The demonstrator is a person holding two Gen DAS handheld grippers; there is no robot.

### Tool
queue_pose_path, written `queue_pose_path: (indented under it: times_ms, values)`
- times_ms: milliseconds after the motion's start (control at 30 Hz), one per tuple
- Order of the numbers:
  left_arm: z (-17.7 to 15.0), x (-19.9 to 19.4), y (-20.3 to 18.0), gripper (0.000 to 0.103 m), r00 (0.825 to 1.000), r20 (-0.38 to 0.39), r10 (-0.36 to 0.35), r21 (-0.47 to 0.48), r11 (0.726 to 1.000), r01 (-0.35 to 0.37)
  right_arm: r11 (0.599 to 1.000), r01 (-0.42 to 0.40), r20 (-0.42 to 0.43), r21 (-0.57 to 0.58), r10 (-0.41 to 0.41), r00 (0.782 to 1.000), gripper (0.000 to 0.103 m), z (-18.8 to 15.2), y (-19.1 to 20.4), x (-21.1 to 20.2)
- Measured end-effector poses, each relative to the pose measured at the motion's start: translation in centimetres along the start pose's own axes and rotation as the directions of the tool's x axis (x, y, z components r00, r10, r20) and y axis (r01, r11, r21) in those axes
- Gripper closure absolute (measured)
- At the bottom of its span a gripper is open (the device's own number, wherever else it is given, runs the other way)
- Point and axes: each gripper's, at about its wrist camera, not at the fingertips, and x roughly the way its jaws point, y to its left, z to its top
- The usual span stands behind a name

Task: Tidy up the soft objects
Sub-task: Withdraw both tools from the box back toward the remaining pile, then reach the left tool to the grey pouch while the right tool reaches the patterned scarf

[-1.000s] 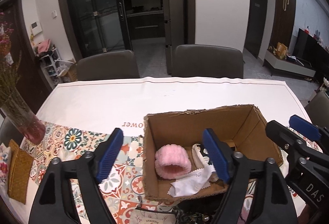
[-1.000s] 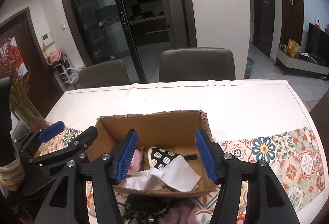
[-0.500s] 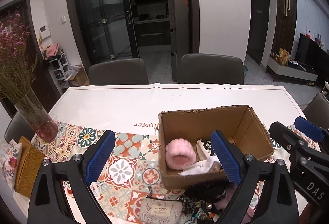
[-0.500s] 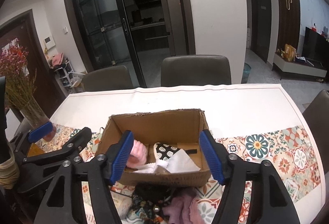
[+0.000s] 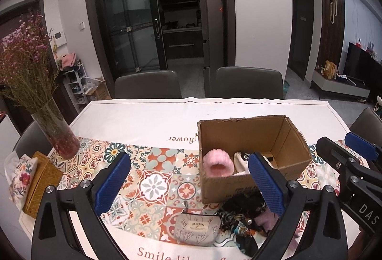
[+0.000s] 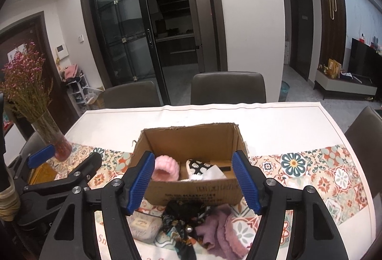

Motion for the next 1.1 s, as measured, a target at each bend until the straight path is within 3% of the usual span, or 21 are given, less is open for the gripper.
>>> queue_pose_path:
  times_ms: [300,500,867,1100]
  values:
    - [-2.6,-2.0,1.1,0.002,1.000,-0.005,-0.001,-0.022,1.000,0.001,1.000,0.015,0.010,-0.023,-0.015,1.000,0.035,-2.3,1.1,-1.9]
    - [-4.8,-2.2,1.4,0.002,1.000,-0.019,0.011,-0.022,1.000,-0.011,1.000,0.020,-0.026,-0.024,-0.021,0.999,0.035,-4.6,1.3,-1.4]
    - [-9.9,0.7,2.1,0.002,0.995,-0.100,0.026,-0.009,1.000,-0.027,0.999,0.018,-0.121,-0.043,-0.023,0.992,0.035,-9.6,2.0,1.8]
    - [-13.0,3.7,1.4,0.003,0.985,-0.173,-0.010,0.013,1.000,0.012,0.999,0.034,-0.163,-0.041,-0.040,0.986,0.035,-11.8,1.2,3.6]
